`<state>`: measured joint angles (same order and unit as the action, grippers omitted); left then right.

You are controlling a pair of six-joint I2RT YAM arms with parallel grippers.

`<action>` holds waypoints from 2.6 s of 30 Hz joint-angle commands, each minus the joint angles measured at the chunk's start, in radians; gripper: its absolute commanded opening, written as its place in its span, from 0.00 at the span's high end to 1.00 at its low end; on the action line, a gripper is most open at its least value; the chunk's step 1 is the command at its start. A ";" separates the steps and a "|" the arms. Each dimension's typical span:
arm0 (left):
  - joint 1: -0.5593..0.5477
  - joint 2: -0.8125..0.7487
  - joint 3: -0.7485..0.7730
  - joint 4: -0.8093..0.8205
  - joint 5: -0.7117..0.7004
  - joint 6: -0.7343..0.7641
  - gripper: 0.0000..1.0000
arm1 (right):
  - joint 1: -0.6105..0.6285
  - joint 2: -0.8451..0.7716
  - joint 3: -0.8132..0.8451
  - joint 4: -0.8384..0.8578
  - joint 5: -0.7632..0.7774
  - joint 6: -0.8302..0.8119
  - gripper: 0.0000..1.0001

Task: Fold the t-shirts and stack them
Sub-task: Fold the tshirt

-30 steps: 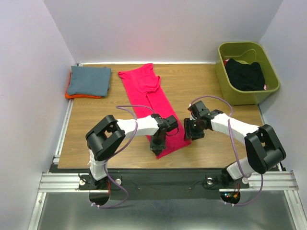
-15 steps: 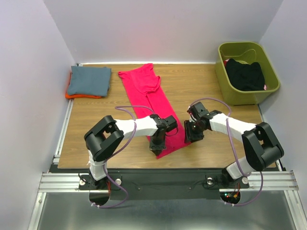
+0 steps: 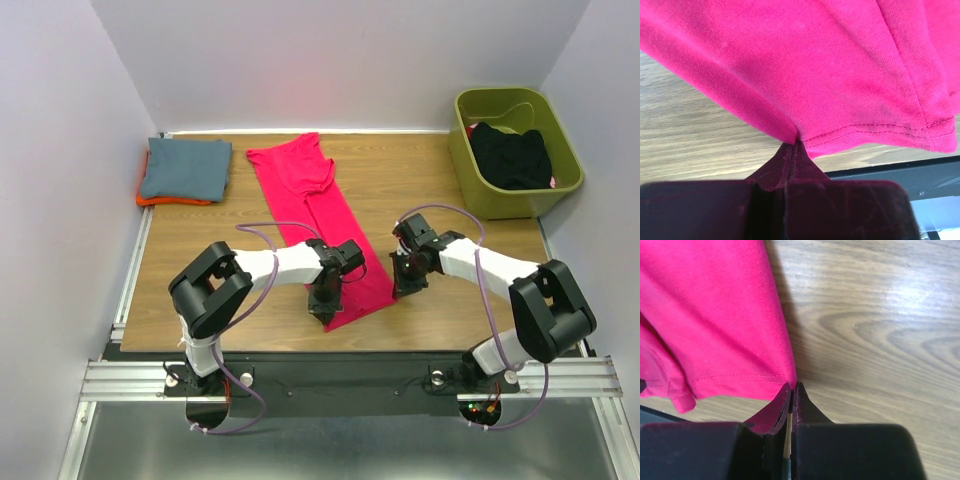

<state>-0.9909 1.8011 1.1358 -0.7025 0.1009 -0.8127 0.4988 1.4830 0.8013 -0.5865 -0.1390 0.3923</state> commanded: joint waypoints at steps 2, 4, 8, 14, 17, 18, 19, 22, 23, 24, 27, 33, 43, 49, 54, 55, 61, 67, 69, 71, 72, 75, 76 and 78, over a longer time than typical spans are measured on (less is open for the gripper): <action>0.001 -0.026 -0.038 -0.045 -0.010 0.046 1.00 | 0.003 -0.056 -0.010 -0.071 0.039 0.003 0.99; 0.001 -0.049 -0.039 -0.051 0.006 0.047 1.00 | 0.003 -0.081 0.004 -0.097 0.050 0.003 0.99; 0.001 -0.123 -0.051 -0.042 0.045 0.017 1.00 | 0.003 -0.121 0.074 -0.143 0.067 -0.001 0.99; 0.000 -0.255 -0.068 -0.026 0.054 -0.072 1.00 | 0.003 -0.125 0.214 -0.234 0.079 -0.004 0.99; -0.009 -0.298 -0.087 -0.012 0.072 -0.100 1.00 | 0.003 -0.132 0.233 -0.272 0.084 -0.010 0.99; -0.014 -0.305 -0.093 -0.009 0.079 -0.106 1.00 | 0.003 -0.133 0.236 -0.282 0.085 -0.012 0.99; -0.023 -0.318 -0.097 -0.005 0.085 -0.109 1.00 | 0.003 -0.135 0.236 -0.289 0.082 -0.015 0.99; -0.032 -0.344 -0.131 0.006 0.106 -0.124 1.00 | 0.003 -0.141 0.236 -0.323 0.075 -0.018 0.99; -0.031 -0.367 -0.149 0.012 0.117 -0.129 1.00 | 0.003 -0.144 0.237 -0.335 0.067 -0.020 0.99; -0.032 -0.377 -0.156 0.017 0.120 -0.134 1.00 | 0.003 -0.145 0.239 -0.340 0.062 -0.020 0.99; -0.022 -0.402 -0.151 0.017 0.089 -0.126 1.00 | 0.003 -0.147 0.274 -0.351 0.075 -0.024 0.99; 0.122 -0.401 -0.111 0.064 0.025 -0.057 1.00 | 0.003 -0.021 0.465 -0.351 0.128 -0.050 0.99; 0.356 -0.319 -0.008 0.100 -0.087 0.138 1.00 | -0.002 0.325 0.851 -0.331 0.196 -0.125 0.99; 0.462 -0.244 0.041 0.155 -0.161 0.230 1.00 | -0.002 0.500 1.052 -0.294 0.202 -0.145 0.99; 0.535 -0.200 0.062 0.225 -0.179 0.286 1.00 | -0.005 0.576 1.104 -0.240 0.219 -0.150 0.99; 0.543 -0.183 0.074 0.238 -0.188 0.302 1.00 | -0.006 0.585 1.104 -0.221 0.225 -0.148 0.99; 0.578 -0.148 0.094 0.281 -0.195 0.319 1.00 | -0.008 0.628 1.125 -0.162 0.220 -0.148 0.99; 0.584 -0.100 0.082 0.348 -0.178 0.339 1.00 | -0.008 0.664 1.150 -0.122 0.234 -0.155 0.99; 0.586 -0.086 0.081 0.359 -0.190 0.331 1.00 | -0.008 0.672 1.159 -0.115 0.234 -0.156 0.99; 0.589 -0.092 0.065 0.370 -0.191 0.323 1.00 | -0.008 0.677 1.168 -0.110 0.231 -0.156 0.99; 0.589 -0.097 0.061 0.373 -0.194 0.317 1.00 | -0.008 0.680 1.168 -0.107 0.228 -0.153 0.99; 0.595 -0.098 0.044 0.386 -0.205 0.300 1.00 | -0.008 0.692 1.168 -0.096 0.228 -0.148 0.99; 0.598 -0.097 0.039 0.388 -0.208 0.299 1.00 | -0.006 0.695 1.168 -0.096 0.228 -0.148 0.99; 0.598 -0.098 0.030 0.396 -0.217 0.288 1.00 | -0.009 0.706 1.168 -0.090 0.231 -0.150 0.99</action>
<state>-0.4046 1.7325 1.1893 -0.3271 -0.0685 -0.5114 0.4984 2.1712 1.9228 -0.7326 0.0605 0.2539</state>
